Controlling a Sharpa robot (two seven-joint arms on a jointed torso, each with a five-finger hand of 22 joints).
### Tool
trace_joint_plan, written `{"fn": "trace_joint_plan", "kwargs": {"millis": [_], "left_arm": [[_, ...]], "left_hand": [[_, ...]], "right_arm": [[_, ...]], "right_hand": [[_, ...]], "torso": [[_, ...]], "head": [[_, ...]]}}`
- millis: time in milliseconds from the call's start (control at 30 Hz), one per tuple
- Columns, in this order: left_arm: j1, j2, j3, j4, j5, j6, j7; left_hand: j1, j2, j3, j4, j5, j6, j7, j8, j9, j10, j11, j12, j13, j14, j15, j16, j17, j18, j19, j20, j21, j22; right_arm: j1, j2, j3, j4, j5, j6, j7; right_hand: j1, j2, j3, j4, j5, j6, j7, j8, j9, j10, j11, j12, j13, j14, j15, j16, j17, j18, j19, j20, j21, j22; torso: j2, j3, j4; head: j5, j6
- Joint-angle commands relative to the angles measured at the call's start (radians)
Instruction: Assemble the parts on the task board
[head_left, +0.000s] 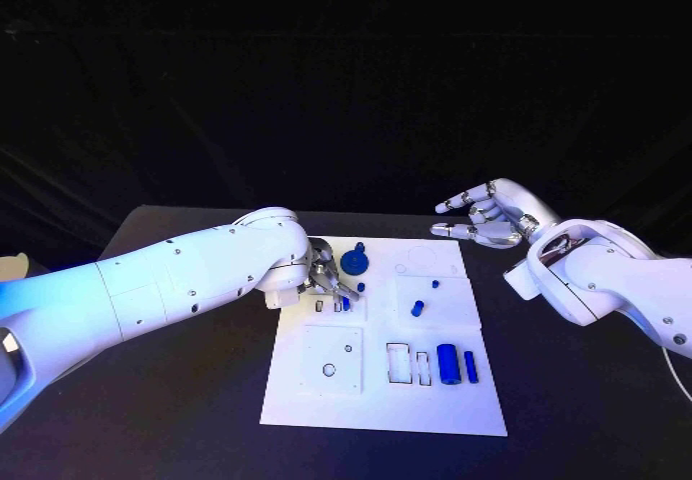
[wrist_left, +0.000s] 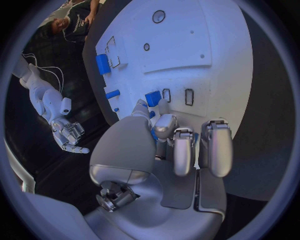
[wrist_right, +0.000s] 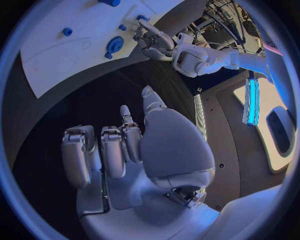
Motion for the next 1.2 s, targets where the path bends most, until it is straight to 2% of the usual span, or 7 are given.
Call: {"fn": "trace_joint_plan", "kwargs": {"millis": [33, 500, 700, 900, 1133, 1200], "left_arm": [[0.001, 0.004, 0.000, -0.001, -0.005, 0.018, -0.001], [0.001, 0.006, -0.001, 0.000, -0.007, 0.015, -0.001], [0.000, 0.008, -0.002, 0.000, -0.007, 0.020, -0.001], [0.000, 0.008, -0.002, 0.000, -0.007, 0.028, -0.001], [0.000, 0.007, -0.002, 0.000, -0.005, 0.031, 0.001], [0.000, 0.006, -0.002, 0.001, -0.004, 0.028, 0.001]], "left_hand": [[0.017, 0.002, 0.007, -0.002, 0.006, -0.007, -0.001, 0.006, 0.003, 0.008, -0.002, 0.004, 0.001, 0.105, -0.005, 0.003, 0.263, -0.014, 0.054, -0.005, 0.007, 0.104], [0.028, 0.009, 0.016, -0.003, 0.007, -0.006, -0.002, 0.008, 0.009, 0.010, -0.003, 0.008, 0.005, 0.105, -0.006, 0.003, 0.263, -0.015, 0.055, -0.005, 0.008, 0.107], [0.065, 0.020, 0.042, -0.016, 0.010, -0.009, -0.005, 0.006, 0.019, 0.011, -0.006, 0.008, 0.007, 0.105, -0.008, 0.003, 0.263, -0.015, 0.055, -0.007, 0.010, 0.111], [0.159, 0.039, 0.121, -0.060, 0.022, -0.017, -0.014, -0.008, 0.023, 0.009, -0.015, 0.003, 0.006, 0.105, -0.016, 0.003, 0.263, -0.016, 0.055, -0.013, 0.010, 0.113], [0.232, 0.032, 0.236, -0.095, 0.039, -0.025, -0.013, -0.035, 0.020, 0.003, -0.016, -0.011, 0.001, 0.105, -0.018, 0.003, 0.263, -0.015, 0.053, -0.018, 0.007, 0.109], [0.240, 0.019, 0.285, -0.099, 0.058, -0.027, -0.009, -0.042, 0.021, 0.002, -0.014, -0.015, -0.001, 0.105, -0.017, 0.003, 0.263, -0.014, 0.052, -0.017, 0.006, 0.108]], "right_arm": [[0.000, 0.001, 0.000, 0.000, -0.003, 0.015, 0.000], [0.000, 0.003, 0.000, -0.002, -0.003, 0.020, -0.003], [0.000, 0.003, 0.000, -0.002, -0.003, 0.023, -0.004], [0.000, 0.004, 0.000, -0.002, -0.003, 0.026, -0.003], [0.000, 0.005, 0.000, -0.002, -0.003, 0.029, -0.001], [0.000, 0.006, 0.000, -0.003, -0.003, 0.029, -0.001]], "right_hand": [[-0.001, 0.010, -0.005, 0.001, 0.003, 0.008, 0.001, 0.006, 0.001, 0.024, -0.005, 0.001, 0.168, 0.096, -0.001, -0.006, 0.228, 0.000, 0.073, 0.001, -0.005, 0.206], [-0.001, 0.010, -0.005, 0.001, 0.004, 0.009, 0.001, 0.006, 0.001, 0.024, -0.005, 0.001, 0.168, 0.096, -0.001, -0.006, 0.227, 0.000, 0.073, 0.001, -0.005, 0.206], [-0.001, 0.012, -0.007, 0.001, 0.005, 0.010, 0.000, 0.007, 0.002, 0.024, -0.005, 0.000, 0.168, 0.096, -0.002, -0.006, 0.227, 0.000, 0.073, 0.001, -0.006, 0.205], [-0.001, 0.012, -0.007, 0.001, 0.005, 0.010, 0.000, 0.007, 0.002, 0.024, -0.005, 0.000, 0.168, 0.096, -0.002, -0.006, 0.227, 0.000, 0.073, 0.001, -0.006, 0.205], [0.000, 0.012, -0.007, 0.001, 0.006, 0.011, 0.000, 0.007, 0.002, 0.024, -0.006, 0.001, 0.168, 0.096, -0.002, -0.006, 0.227, 0.000, 0.073, 0.001, -0.006, 0.206], [0.000, 0.013, -0.008, 0.001, 0.007, 0.011, 0.000, 0.007, 0.002, 0.025, -0.006, 0.001, 0.168, 0.096, -0.002, -0.006, 0.227, 0.000, 0.073, 0.000, -0.005, 0.206]], "torso": [[0.000, 0.0004, 0.0002], [0.000, 0.0007, 0.0006], [0.000, 0.0004, 0.0001], [0.000, 0.0007, 0.0004], [0.000, 0.0012, 0.0005], [0.000, 0.0009, 0.0007]], "head": [[0.000, -0.003], [0.002, -0.004], [0.002, -0.005], [0.001, -0.008], [0.001, -0.011], [0.001, -0.011]]}}
